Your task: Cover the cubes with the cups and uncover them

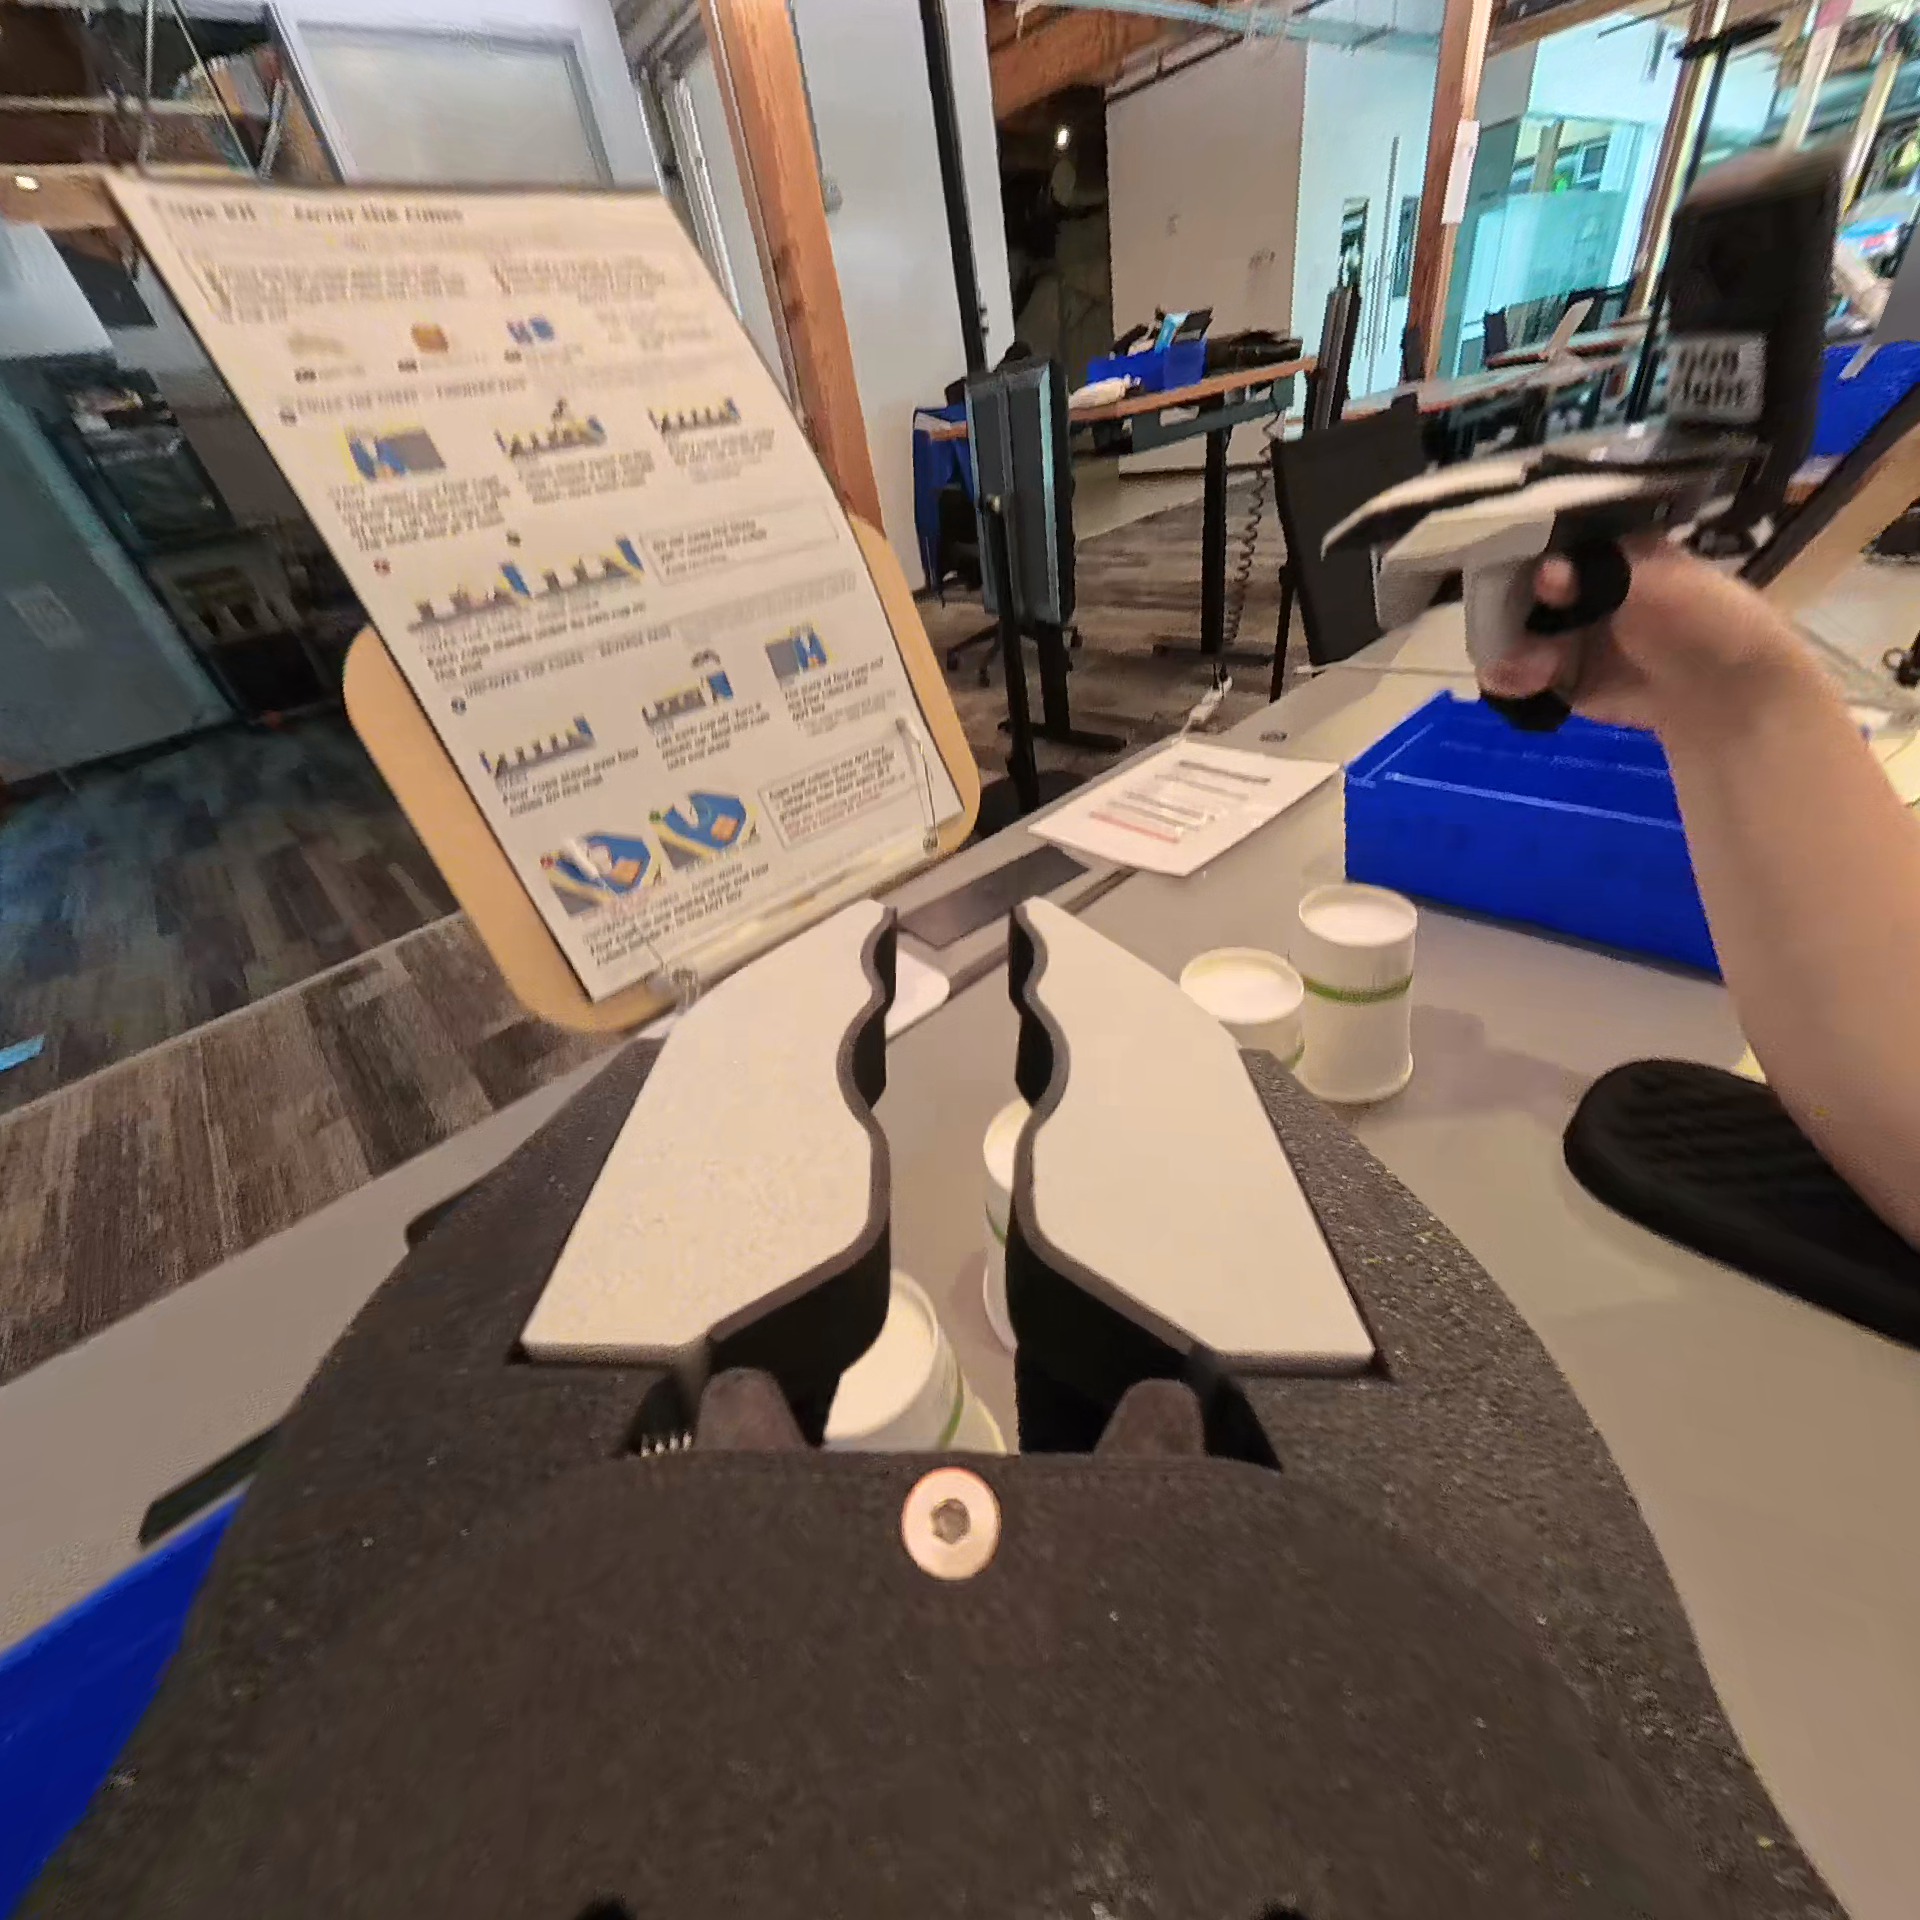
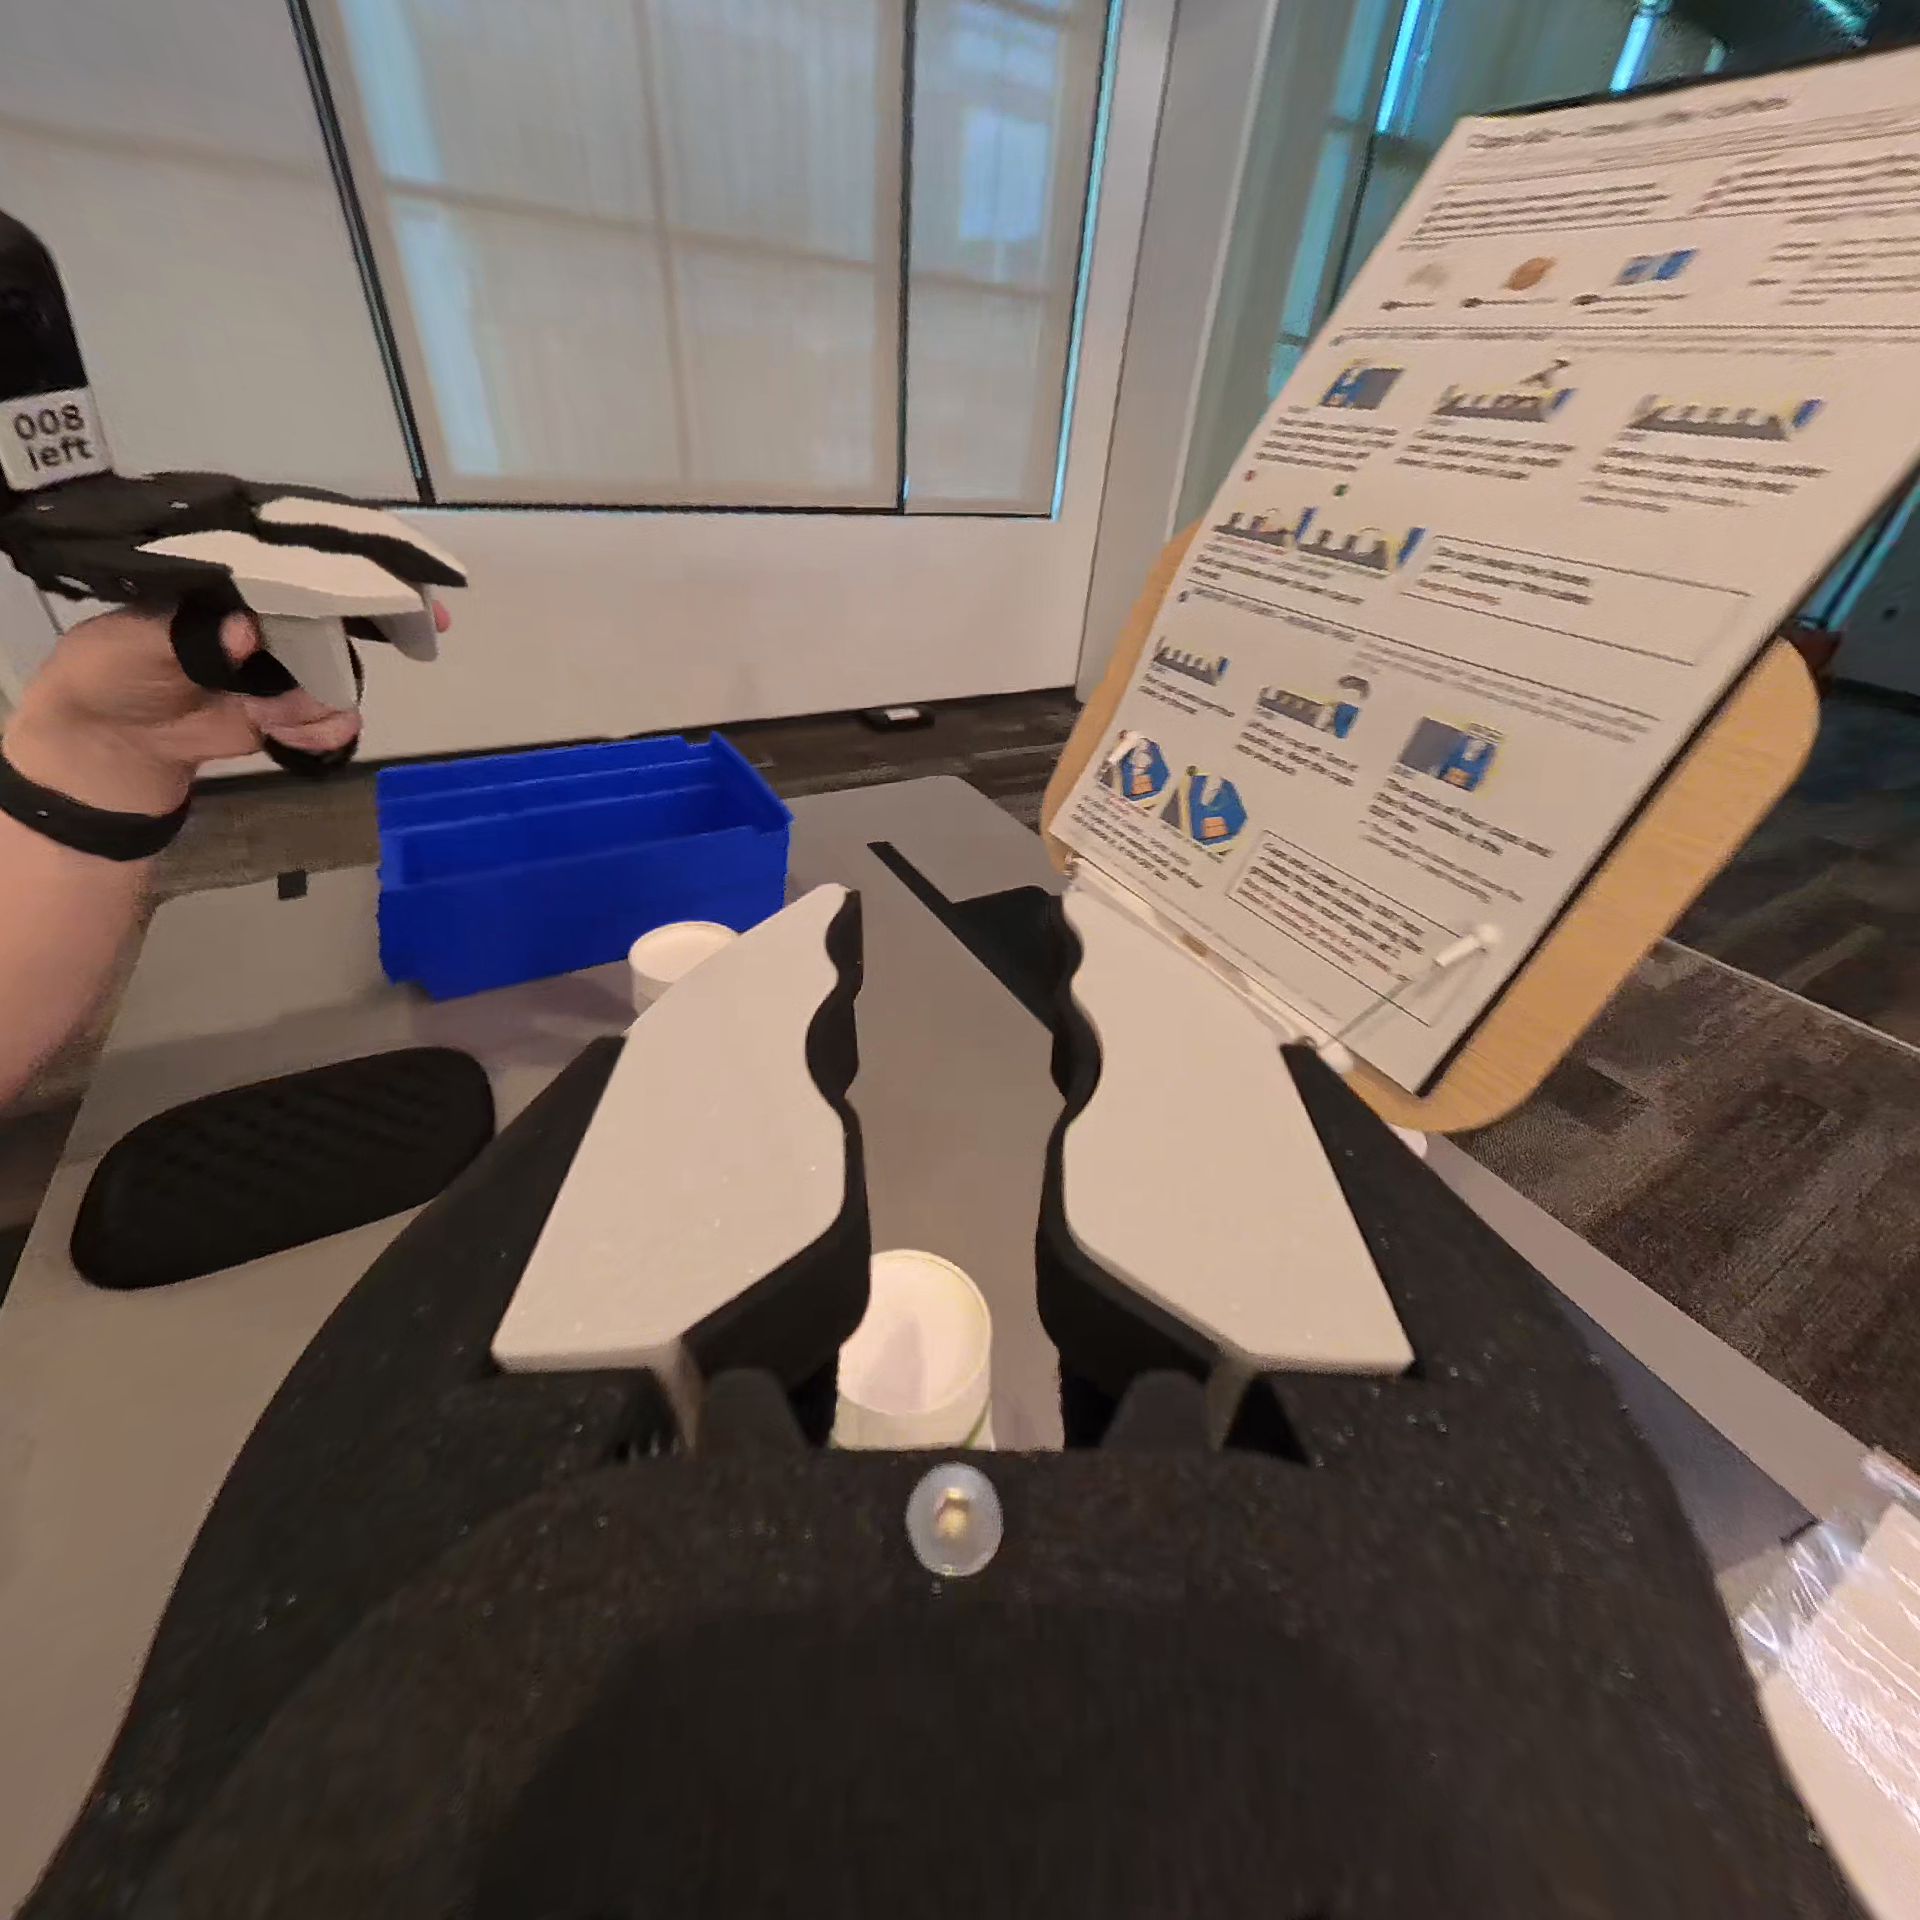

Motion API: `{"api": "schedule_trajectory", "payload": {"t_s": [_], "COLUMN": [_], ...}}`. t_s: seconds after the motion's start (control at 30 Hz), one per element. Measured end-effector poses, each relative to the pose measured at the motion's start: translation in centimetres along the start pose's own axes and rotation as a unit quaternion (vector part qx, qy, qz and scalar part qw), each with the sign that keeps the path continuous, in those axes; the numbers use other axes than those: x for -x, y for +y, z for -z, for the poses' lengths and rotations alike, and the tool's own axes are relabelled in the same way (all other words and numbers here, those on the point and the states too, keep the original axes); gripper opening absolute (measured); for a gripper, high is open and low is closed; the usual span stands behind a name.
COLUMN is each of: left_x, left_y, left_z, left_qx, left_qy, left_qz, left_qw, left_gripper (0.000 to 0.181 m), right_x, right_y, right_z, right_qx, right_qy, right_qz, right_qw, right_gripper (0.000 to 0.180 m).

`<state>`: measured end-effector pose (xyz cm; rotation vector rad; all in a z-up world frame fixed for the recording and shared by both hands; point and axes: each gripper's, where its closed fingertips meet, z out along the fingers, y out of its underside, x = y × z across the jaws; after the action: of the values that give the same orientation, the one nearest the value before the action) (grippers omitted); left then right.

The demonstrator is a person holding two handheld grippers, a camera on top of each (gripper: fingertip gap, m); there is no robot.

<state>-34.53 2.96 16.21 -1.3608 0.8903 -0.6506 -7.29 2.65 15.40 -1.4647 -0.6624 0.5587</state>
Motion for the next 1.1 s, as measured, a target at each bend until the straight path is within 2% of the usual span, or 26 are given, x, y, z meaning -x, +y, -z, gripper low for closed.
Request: {"api": "schedule_trajectory", "payload": {"t_s": [0.13, 0.3, 0.47, 0.93, 1.1], "left_x": [-0.1, 0.5, 1.7, 3.6, 4.3], "left_y": [-2.2, -3.6, -4.5, 2.4, 2.3], "left_z": [-2.6, -5.1, -5.9, -6.9, -6.5], "left_qx": [-0.036, -0.066, -0.086, -0.004, -0.012], "left_qy": [0.010, 0.012, 0.019, 0.003, -0.013], "left_qz": [0.012, 0.046, 0.098, 0.088, 0.082], "left_qw": [0.999, 0.997, 0.991, 0.996, 0.996], "left_gripper": [0.019, 0.019, 0.017, 0.010, 0.004], "right_x": [-3.5, -4.3, -4.8, -7.2, -7.9], "right_y": [2.6, 4.3, 4.8, 4.8, 4.4], "right_z": [0.5, -0.1, -0.4, 0.3, 0.8], "right_qx": [0.029, 0.048, 0.067, 0.042, 0.020], "right_qy": [0.052, 0.052, 0.074, 0.149, 0.170], "right_qz": [-0.016, -0.034, -0.028, -0.023, -0.031], "right_qw": [0.998, 0.997, 0.995, 0.988, 0.985], "right_gripper": [0.035, 0.036, 0.036, 0.034, 0.030]}}
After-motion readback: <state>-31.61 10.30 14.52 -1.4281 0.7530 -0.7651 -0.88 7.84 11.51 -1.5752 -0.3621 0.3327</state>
